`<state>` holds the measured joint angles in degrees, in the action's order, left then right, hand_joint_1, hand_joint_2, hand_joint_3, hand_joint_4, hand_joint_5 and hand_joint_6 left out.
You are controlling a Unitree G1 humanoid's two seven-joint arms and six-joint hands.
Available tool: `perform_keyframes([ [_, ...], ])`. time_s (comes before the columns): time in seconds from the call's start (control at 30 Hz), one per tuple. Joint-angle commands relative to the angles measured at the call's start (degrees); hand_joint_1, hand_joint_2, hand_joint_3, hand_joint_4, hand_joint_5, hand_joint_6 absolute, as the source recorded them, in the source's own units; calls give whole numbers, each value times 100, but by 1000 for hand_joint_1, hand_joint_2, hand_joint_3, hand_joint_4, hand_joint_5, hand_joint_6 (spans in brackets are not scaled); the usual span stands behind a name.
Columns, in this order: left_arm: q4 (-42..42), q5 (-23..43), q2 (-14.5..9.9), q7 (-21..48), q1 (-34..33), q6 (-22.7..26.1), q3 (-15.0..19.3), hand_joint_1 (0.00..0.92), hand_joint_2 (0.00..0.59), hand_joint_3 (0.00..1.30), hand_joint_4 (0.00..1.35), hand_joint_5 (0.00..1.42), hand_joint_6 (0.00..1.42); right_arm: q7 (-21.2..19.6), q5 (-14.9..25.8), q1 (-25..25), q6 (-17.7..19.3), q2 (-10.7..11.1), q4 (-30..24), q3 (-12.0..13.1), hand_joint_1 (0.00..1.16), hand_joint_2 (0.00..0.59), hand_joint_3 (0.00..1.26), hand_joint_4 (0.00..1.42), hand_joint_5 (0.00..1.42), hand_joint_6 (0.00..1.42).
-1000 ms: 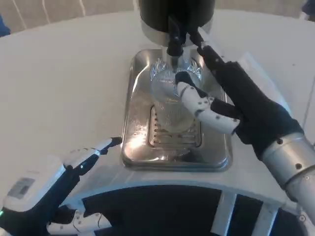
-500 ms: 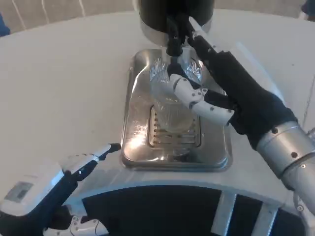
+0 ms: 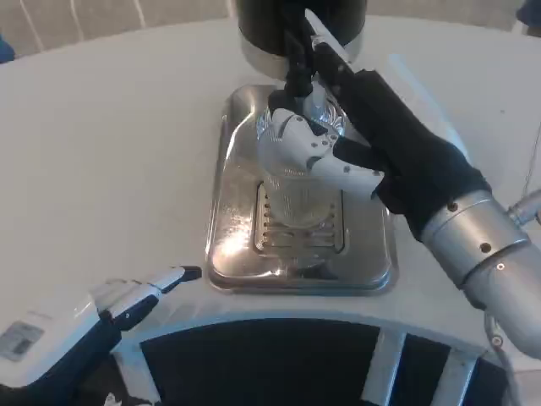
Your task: Grasp the cup under the faucet to collect the drink, then remove the cup.
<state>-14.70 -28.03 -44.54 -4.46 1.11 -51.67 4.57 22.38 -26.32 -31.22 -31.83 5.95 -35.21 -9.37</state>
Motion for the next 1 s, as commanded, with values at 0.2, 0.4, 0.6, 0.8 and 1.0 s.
perform_keyframes([
  [0.2,-68,-307,-236,-8,218,-316,108,117,78,137,99,196,260,-74,214,-170,-67,94,136,-159,508,586,0,0,0,0],
  [0.4,-120,-300,-284,27,257,-361,125,113,75,137,99,196,259,-50,196,-247,-52,221,191,-345,464,586,0,0,0,0],
  [0.6,-133,-280,-298,25,297,-360,154,104,76,137,99,196,259,-50,98,-334,49,403,236,-578,456,586,0,0,0,0],
  [0.8,-128,-253,-315,30,348,-340,195,100,76,137,99,196,255,21,-199,-420,310,728,250,-885,446,582,0,0,0,0],
  [1.0,-114,-243,-314,33,372,-316,217,96,73,137,99,196,254,132,-590,-498,560,1081,215,-1181,423,567,0,0,0,0],
])
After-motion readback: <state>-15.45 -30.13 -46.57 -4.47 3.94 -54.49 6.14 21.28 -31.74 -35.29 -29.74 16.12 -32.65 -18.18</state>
